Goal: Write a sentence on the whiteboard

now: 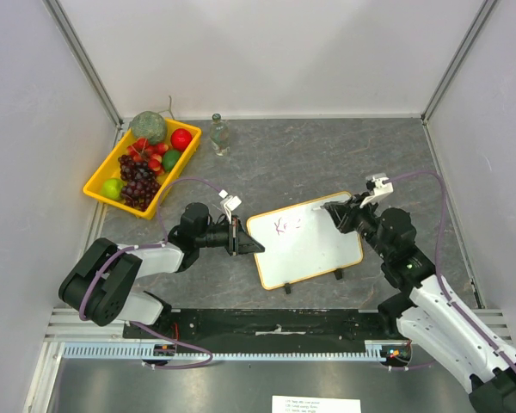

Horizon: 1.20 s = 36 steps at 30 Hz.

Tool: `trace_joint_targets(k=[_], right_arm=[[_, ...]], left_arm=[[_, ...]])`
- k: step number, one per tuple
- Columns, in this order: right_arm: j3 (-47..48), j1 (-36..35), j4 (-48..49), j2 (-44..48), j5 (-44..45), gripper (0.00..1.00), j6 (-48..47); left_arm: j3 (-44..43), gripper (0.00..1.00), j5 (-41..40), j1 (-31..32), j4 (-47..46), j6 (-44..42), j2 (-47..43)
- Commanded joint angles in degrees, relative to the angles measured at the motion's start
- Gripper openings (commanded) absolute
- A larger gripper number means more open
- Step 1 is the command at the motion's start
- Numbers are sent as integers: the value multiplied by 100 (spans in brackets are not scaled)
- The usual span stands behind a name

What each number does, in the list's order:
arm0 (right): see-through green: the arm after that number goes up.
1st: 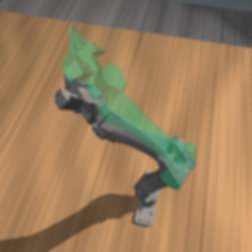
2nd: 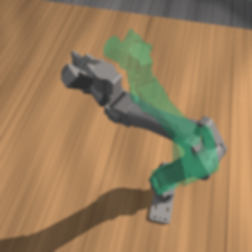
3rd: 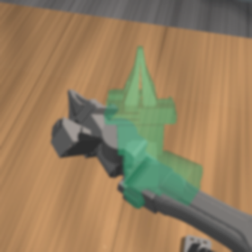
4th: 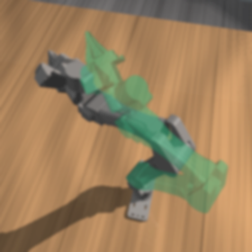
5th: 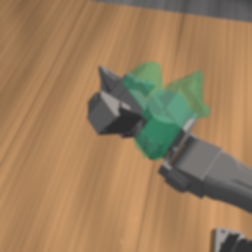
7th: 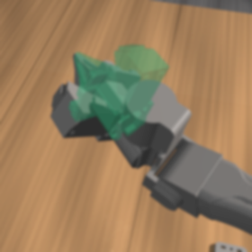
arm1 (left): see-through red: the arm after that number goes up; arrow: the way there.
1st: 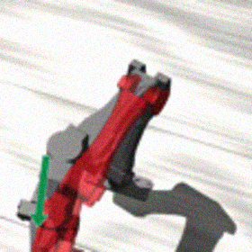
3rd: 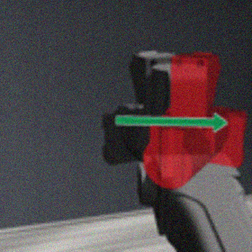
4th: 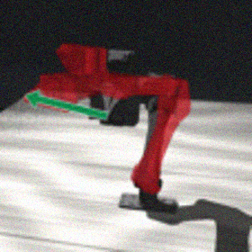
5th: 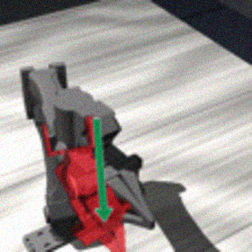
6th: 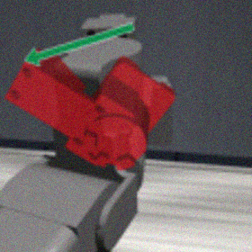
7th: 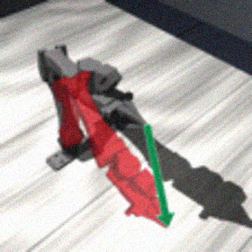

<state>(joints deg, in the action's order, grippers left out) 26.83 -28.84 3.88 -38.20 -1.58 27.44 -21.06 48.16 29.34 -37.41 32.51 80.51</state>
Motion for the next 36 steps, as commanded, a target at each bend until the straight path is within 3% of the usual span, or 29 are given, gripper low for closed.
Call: trace_joint_targets(k=[1, 22, 31, 36], right_arm=[[139, 370, 236, 14, -764, 0, 121], [-99, 230, 632, -83, -967, 0, 156], [-99, -1088, 113, 163, 903, 0, -345], [-204, -1150, 113, 111, 1309, 0, -406]], left_arm=[[58, 2, -553, 10, 524, -676, 88], [5, 2, -501, 19, 515, -676, 220], [5, 2, -501, 10, 515, -676, 228], [5, 2, -501, 10, 515, -667, 220]])
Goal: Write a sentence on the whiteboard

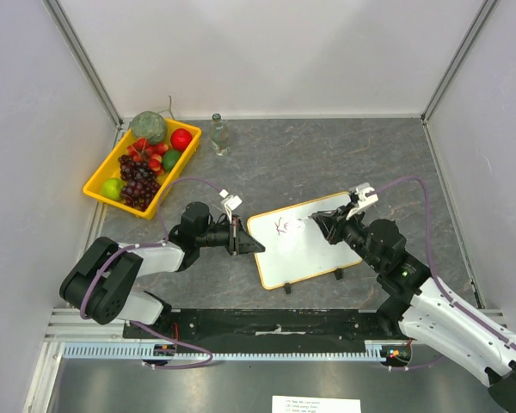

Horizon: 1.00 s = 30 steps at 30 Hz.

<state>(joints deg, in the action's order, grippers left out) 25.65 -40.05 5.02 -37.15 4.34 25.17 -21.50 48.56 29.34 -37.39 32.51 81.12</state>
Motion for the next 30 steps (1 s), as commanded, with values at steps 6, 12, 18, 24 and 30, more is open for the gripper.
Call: trace_joint_targets(k=[6, 12, 18, 24, 30], right_arm=[[-69, -38, 227, -152, 770, 0, -153], [-95, -38, 517, -390, 481, 0, -39], [-201, -38, 483, -364, 638, 0, -12], [-244, -38, 202, -311, 656, 0, -91], [-359, -38, 17, -250, 603, 0, -82]], left_arm=[[40, 2, -540, 19, 504, -676, 167], [49, 2, -531, 19, 504, -676, 158], [49, 2, -531, 10, 513, -667, 141], [49, 2, -531, 10, 504, -676, 150], [49, 2, -531, 10, 513, -667, 150]])
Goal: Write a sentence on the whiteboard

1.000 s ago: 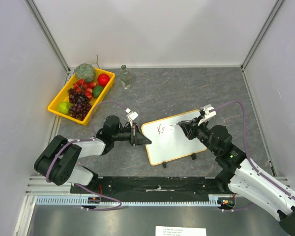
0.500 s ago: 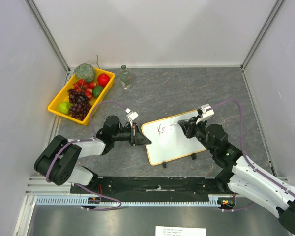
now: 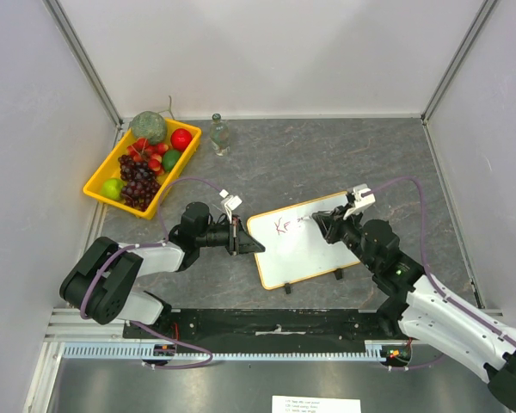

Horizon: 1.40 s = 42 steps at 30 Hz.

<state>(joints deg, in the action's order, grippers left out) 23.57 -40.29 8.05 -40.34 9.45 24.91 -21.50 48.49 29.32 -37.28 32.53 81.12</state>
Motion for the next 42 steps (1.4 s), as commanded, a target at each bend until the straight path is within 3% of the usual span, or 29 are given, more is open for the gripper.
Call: trace_joint_targets(k=[1, 25, 42], right_arm=[[-177, -5, -313, 87, 66, 0, -65], [-275, -5, -937, 747, -383, 0, 85], [657, -5, -50, -18, -93, 0, 164]], left_arm=[[49, 2, -525, 12, 502, -669, 158], [40, 2, -542, 12, 493, -669, 167], [40, 2, -542, 21, 546, -696, 132]])
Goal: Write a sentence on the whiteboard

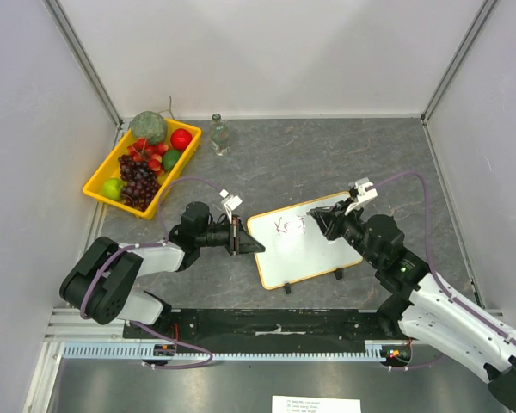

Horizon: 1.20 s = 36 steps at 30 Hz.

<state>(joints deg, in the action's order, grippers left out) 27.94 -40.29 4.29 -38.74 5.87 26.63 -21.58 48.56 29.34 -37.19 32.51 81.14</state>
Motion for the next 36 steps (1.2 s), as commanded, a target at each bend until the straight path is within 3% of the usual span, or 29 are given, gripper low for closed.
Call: trace_joint_targets(k=[1, 36], right_arm=[[212, -5, 352, -212, 292, 0, -35], [-342, 4, 98, -178, 942, 0, -158]], left_arm=[[49, 2, -558, 19, 537, -702, 130], [49, 2, -558, 10, 529, -702, 130]])
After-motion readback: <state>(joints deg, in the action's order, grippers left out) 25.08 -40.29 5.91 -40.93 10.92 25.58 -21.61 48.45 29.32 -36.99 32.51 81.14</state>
